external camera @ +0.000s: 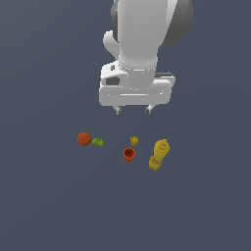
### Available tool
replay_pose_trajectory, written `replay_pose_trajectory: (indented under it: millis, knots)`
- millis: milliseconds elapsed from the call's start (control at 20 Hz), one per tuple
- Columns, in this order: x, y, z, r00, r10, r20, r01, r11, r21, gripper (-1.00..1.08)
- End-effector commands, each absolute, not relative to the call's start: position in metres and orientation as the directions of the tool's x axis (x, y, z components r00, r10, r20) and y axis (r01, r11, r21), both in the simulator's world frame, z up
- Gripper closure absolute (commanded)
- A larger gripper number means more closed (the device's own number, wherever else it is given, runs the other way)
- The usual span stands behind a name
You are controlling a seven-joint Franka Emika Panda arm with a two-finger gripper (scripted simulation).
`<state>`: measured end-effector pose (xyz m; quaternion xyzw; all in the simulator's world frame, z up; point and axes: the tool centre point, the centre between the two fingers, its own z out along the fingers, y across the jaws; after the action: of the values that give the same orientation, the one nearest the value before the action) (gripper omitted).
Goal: Pick up a designated object from a clutter of objects.
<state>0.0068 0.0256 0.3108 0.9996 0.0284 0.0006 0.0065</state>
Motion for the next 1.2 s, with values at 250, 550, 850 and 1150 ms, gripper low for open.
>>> replay_pose_trajectory:
  millis: [250,550,850,1150]
  knots:
    - [0.009,0.016,0.297,0.993,0.117,0.0,0.117,-0.993,0.01,-0.92]
    - [0.01,0.003,0.278,0.979,0.203,-0.001,0.203,-0.979,0.006,-0.92]
    - [0.011,-0.014,0.252,0.95,0.312,0.0,0.312,-0.95,0.002,-0.92]
    - [0.009,-0.032,0.227,0.908,0.42,0.001,0.42,-0.908,-0.001,-0.92]
